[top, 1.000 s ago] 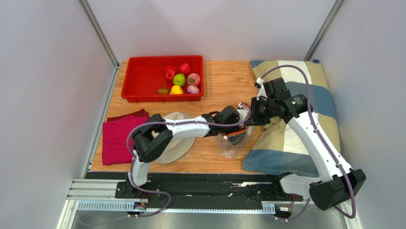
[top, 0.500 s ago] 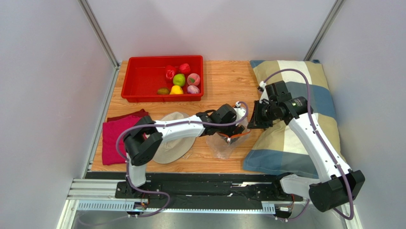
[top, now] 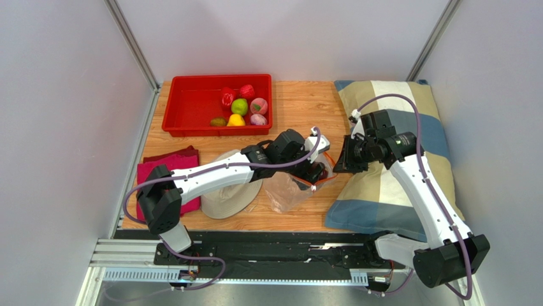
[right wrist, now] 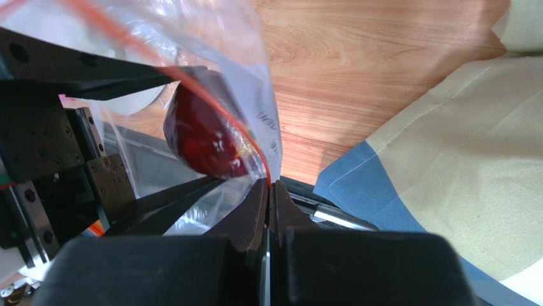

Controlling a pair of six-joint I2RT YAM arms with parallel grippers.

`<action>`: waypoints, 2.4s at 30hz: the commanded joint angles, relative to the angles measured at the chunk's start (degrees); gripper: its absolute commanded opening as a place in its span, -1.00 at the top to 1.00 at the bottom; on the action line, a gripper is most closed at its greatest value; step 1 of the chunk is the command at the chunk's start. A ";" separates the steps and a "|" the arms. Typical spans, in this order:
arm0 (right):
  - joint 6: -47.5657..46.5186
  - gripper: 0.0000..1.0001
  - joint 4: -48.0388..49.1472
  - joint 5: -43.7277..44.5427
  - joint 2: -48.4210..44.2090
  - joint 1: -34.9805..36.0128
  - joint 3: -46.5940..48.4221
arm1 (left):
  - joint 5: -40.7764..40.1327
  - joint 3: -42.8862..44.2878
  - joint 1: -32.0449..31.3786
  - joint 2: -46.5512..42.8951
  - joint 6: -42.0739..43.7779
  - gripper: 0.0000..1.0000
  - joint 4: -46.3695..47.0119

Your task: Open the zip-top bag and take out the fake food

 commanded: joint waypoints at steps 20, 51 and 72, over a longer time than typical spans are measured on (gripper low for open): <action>-2.95 1.00 -2.99 4.84 1.09 4.71 2.72 | 5.20 7.37 5.98 -4.46 -13.59 1.00 9.67; -2.78 1.00 -2.29 10.72 1.61 2.86 7.72 | 4.06 17.21 47.37 11.34 -42.34 1.00 5.02; -1.37 1.00 2.80 10.29 13.56 2.86 17.21 | -3.95 38.22 61.10 29.92 -38.22 -0.78 -19.32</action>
